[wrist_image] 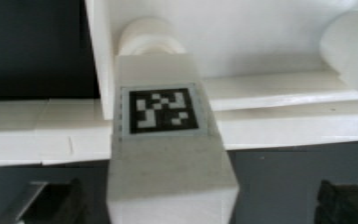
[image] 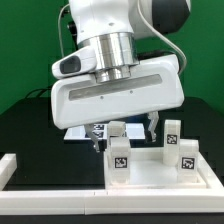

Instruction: Assemble square table

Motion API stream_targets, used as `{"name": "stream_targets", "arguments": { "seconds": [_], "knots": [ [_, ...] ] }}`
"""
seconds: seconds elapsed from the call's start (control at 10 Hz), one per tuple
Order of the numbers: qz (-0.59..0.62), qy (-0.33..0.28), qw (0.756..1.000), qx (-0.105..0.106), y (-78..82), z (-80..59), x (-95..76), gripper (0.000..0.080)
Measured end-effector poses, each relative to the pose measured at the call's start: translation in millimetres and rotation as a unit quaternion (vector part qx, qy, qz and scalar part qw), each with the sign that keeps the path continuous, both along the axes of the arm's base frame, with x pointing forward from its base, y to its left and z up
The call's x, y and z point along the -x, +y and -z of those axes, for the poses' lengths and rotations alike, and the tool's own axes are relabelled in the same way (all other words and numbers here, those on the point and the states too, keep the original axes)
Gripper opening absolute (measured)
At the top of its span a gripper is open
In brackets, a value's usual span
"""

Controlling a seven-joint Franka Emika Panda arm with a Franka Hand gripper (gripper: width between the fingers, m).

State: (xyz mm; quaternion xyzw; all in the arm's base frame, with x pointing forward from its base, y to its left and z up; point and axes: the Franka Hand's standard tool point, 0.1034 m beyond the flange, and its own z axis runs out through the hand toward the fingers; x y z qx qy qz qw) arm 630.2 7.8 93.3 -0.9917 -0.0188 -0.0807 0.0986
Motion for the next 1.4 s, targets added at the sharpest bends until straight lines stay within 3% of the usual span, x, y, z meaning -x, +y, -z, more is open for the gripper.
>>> {"name": "stream_targets", "arguments": {
  "seconds": [0.2, 0.5, 0.7, 0.9, 1.1, 1.3, 1.4],
  "knots": [
    [-0.008, 0.040, 0.999, -0.017, 3.6, -0.7, -0.1, 0.0649],
    [-0.007, 0.041, 0.999, -0.018, 2.7, -0.2, 0.1, 0.0649],
    [0.000, 0.053, 0.999, 0.005, -11.2, -0.1, 1.6, 0.0649],
    [0.044, 0.061, 0.997, 0.024, -6.9, 9.5, 3.9, 0.0649],
    [0.045, 0.058, 0.997, 0.024, -0.5, 12.9, 3.2, 0.0649],
    [0.034, 0.050, 0.998, 0.024, -6.2, 16.2, 3.9, 0.0649],
    [0.032, 0.050, 0.998, 0.024, -5.4, 16.3, 4.0, 0.0545]
  ]
}}
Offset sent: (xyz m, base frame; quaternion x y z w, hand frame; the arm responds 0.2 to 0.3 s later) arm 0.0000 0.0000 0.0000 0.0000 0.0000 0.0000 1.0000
